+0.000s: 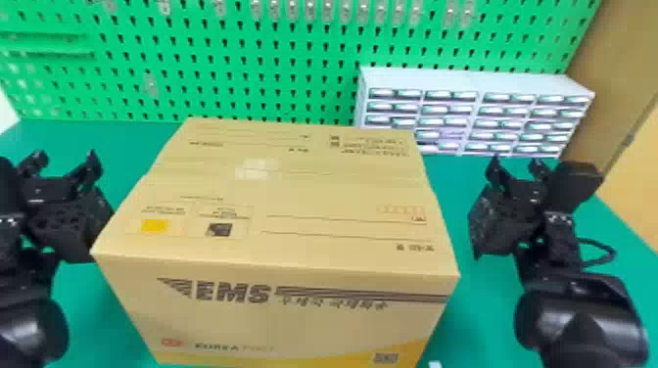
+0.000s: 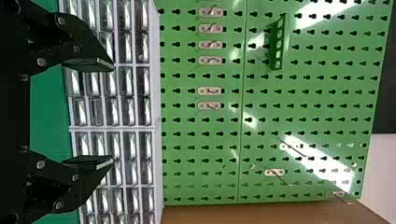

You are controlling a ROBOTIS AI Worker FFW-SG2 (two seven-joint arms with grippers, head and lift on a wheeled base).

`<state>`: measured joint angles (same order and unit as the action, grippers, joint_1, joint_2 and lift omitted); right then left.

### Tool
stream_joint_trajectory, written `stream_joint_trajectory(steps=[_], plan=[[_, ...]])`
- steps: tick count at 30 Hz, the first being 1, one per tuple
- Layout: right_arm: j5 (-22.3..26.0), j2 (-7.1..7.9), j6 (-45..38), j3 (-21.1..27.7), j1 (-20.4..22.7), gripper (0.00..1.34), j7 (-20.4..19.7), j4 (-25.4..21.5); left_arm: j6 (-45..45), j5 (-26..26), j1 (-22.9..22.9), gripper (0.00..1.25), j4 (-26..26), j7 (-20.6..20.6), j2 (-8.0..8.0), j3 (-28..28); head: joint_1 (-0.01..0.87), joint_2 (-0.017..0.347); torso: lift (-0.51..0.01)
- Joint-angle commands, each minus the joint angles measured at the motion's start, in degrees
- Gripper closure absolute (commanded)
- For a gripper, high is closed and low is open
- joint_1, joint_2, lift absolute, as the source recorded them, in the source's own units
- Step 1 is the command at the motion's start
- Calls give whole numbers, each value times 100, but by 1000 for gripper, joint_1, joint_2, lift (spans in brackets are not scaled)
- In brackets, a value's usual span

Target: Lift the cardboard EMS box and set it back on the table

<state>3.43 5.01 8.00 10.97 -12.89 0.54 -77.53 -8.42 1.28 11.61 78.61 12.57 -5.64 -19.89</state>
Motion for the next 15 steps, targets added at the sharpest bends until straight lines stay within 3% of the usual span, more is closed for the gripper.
stream_joint_trajectory(steps=[1, 15], plan=[[0, -9, 0, 2, -3, 545, -1, -8, -10, 13, -1, 495, 6, 0, 2, 29, 678, -15, -94], [-79, -53, 0, 63, -20, 544, -1, -26, -63, 48, -1, 496, 14, 0, 2, 29, 678, -15, -94]])
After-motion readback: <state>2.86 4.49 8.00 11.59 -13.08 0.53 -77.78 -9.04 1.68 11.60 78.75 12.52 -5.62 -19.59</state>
